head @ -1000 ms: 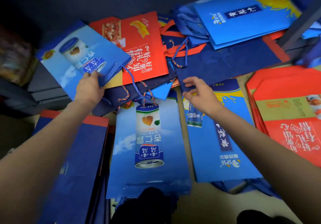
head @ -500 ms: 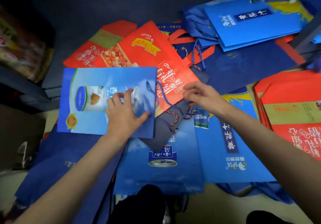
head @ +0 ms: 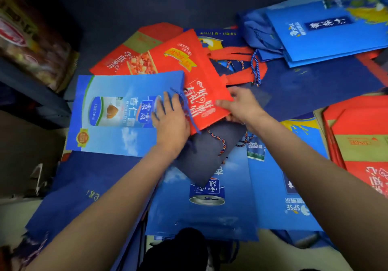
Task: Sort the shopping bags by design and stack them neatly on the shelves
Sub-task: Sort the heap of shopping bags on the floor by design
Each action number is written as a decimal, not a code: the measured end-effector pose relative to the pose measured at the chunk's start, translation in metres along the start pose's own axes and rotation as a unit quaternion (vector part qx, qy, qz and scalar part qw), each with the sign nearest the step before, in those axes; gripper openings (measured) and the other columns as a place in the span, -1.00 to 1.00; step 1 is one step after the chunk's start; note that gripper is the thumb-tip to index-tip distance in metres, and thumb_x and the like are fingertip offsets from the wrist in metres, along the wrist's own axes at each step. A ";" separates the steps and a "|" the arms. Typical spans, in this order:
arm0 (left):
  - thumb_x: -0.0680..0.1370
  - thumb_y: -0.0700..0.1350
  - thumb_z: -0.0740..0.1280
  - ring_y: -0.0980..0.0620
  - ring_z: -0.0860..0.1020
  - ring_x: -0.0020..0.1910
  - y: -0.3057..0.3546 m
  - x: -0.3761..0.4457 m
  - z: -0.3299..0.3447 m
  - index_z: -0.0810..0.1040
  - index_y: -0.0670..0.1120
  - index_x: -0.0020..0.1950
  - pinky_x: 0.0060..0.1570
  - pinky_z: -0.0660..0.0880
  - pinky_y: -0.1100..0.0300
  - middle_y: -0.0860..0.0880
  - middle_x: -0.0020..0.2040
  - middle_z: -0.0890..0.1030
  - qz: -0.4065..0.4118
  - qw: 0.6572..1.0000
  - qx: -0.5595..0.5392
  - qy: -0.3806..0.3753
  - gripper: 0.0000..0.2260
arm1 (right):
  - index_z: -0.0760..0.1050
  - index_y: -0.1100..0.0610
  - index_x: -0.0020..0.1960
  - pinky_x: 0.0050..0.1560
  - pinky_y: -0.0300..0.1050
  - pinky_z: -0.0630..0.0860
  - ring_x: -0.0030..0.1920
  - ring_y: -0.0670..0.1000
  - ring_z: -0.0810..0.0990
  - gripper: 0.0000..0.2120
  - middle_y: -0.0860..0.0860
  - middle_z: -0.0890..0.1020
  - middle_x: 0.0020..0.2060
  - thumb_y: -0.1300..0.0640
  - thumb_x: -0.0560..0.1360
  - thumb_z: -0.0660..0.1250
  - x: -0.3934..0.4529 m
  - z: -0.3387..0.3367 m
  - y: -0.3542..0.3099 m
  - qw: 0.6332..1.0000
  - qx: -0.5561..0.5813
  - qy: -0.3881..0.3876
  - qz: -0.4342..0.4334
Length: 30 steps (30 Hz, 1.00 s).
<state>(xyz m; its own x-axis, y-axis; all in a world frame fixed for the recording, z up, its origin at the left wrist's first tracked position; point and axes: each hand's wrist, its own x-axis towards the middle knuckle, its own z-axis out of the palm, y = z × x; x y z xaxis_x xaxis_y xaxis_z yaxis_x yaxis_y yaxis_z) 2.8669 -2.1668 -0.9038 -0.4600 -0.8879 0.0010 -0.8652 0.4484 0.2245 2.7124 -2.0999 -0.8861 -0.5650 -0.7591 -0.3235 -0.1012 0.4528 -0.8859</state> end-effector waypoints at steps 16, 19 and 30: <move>0.39 -0.42 0.06 -0.06 0.35 0.40 0.014 -0.032 -0.068 0.39 -0.20 0.34 0.34 0.26 0.21 -0.08 0.40 0.36 0.133 0.913 -0.323 0.210 -0.47 | 0.33 0.17 0.23 -0.24 -0.20 0.60 -0.10 0.08 0.59 -0.77 0.11 0.44 0.13 0.15 0.59 0.22 0.007 -0.088 -0.022 0.961 0.236 0.097 0.104; 0.39 -0.38 0.00 -0.10 0.30 0.39 0.011 -0.049 -0.039 0.37 -0.13 0.29 0.35 0.20 0.02 -0.16 0.36 0.38 0.237 0.918 -0.272 0.164 -0.50 | 0.42 0.16 0.06 -0.12 -0.06 0.63 -0.03 0.13 0.63 -0.72 0.17 0.54 0.17 -0.06 0.60 0.15 -0.005 -0.093 -0.017 0.938 0.319 0.011 0.133; 0.46 -0.27 0.09 -0.01 0.31 0.40 0.010 -0.067 0.021 0.29 -0.05 0.35 0.32 0.31 -0.16 -0.03 0.40 0.42 0.447 0.889 0.019 0.096 -0.55 | 0.28 0.10 0.39 -0.24 -0.20 0.51 -0.22 -0.09 0.54 -0.41 -0.06 0.56 -0.17 0.52 0.45 0.22 -0.007 -0.054 -0.013 0.996 0.042 -0.062 -0.040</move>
<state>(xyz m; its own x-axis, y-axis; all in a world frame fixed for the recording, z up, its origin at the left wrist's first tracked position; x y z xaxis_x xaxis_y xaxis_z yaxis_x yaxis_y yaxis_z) 2.8850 -2.1013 -0.9223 -0.9277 -0.1746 0.3301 -0.1787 0.9837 0.0181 2.6735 -2.0751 -0.8539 -0.4516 -0.8455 -0.2849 -0.0707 0.3522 -0.9332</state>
